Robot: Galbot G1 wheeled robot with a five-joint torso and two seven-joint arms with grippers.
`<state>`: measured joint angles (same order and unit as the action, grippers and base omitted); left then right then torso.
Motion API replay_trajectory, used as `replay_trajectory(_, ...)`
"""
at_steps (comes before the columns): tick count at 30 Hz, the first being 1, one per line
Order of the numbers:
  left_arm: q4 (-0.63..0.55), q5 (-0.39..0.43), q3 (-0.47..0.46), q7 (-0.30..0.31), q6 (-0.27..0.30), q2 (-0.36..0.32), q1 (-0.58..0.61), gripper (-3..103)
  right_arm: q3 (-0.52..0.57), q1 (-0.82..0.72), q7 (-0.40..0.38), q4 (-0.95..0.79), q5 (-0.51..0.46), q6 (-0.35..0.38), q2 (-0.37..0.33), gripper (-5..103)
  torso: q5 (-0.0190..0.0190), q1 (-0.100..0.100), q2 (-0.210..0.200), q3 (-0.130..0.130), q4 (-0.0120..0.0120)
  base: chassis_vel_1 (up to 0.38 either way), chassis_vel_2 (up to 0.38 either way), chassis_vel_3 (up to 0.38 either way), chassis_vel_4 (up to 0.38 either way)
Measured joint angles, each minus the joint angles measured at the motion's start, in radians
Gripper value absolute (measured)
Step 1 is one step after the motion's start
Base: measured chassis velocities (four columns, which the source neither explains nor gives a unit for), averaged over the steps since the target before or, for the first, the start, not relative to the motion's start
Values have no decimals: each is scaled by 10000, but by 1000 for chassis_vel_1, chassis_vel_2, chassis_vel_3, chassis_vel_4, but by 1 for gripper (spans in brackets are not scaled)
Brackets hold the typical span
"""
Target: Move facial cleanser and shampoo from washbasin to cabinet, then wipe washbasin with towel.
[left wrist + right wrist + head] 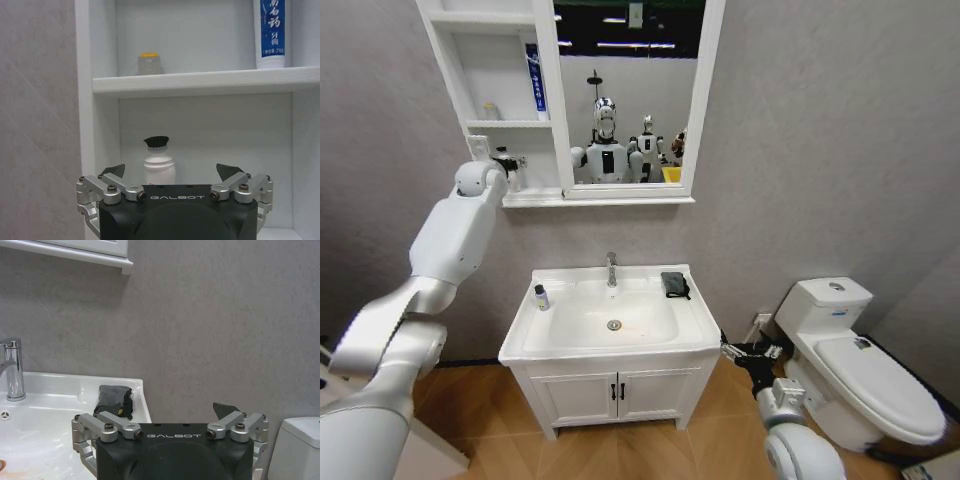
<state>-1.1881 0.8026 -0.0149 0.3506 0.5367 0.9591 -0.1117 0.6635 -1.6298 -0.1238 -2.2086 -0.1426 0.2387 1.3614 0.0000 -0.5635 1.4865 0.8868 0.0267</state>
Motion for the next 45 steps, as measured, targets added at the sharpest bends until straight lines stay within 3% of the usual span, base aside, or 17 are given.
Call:
replay_trajectory(1,0,0,0,0,0,0,0,100,0,0,0,0,0,0,0,100,0,0,0,0,0,0,0,0,0)
replay_trajectory(4,-2560,925,-631,731,441,-1050,1410,100,-64,11,2,5,22,0,10,100,1,1,1,-1,-5,0,0,0,0)
replay_trajectory(6,-3200,1186,-880,938,528,-1316,1906,100,-74,13,0,15,33,0,19,100,2,1,1,-2,-4,0,0,0,0)
replay_trajectory(8,-4504,1658,-1521,1305,652,-1780,3085,100,-121,37,2,59,58,0,33,100,-3,1,1,-2,-5,0,0,0,0)
replay_trajectory(9,-5590,1712,-2299,1415,575,-2001,4508,100,-200,80,1,124,126,0,48,100,3,2,2,-3,-7,0,0,0,0)
replay_trajectory(10,-5590,1712,-2299,1415,575,-2001,4508,100,-200,80,1,124,126,0,48,100,3,2,2,-3,-7,0,0,0,0)
replay_trajectory(13,-6553,494,-3502,1005,-365,-1653,7561,100,-343,116,-44,137,212,0,84,100,-7,3,2,-1,-9,0,0,0,0)
replay_trajectory(16,-6545,127,-3666,862,-696,-1421,8056,100,-360,112,-64,116,220,-1,86,100,-3,2,1,-1,-9,0,0,0,0)
replay_trajectory(18,-5977,-1089,-3897,382,-1809,-396,9283,100,-383,41,-86,50,260,3,87,100,-2,2,1,0,-3,0,0,0,0)
replay_trajectory(19,-5977,-1089,-3897,382,-1809,-396,9283,100,-383,41,-86,50,260,3,87,100,-2,2,1,0,-3,0,0,0,0)
replay_trajectory(21,-5236,-2116,-3914,-89,-2432,373,9823,100,-390,-50,-102,-43,273,19,64,100,0,2,1,0,-2,0,0,0,0)
replay_trajectory(22,-5236,-2116,-3914,-89,-2432,373,9823,100,-390,-50,-102,-43,273,19,64,100,0,2,1,0,-2,0,0,0,0)
replay_trajectory(24,-4414,-2971,-3796,-396,-2887,1028,10028,100,-389,-116,-120,-186,271,98,0,100,0,1,1,0,-3,0,0,0,0)
replay_trajectory(34,-2144,-4484,-3399,-929,-3647,2209,9509,100,-410,-124,-264,-300,331,252,2,100,2,-1,0,0,-2,0,0,0,0)
replay_trajectory(45,-839,-4809,-3401,-1218,-3874,2463,9203,100,-404,-132,-292,-221,383,252,114,100,0,-1,0,1,-5,0,0,0,0)
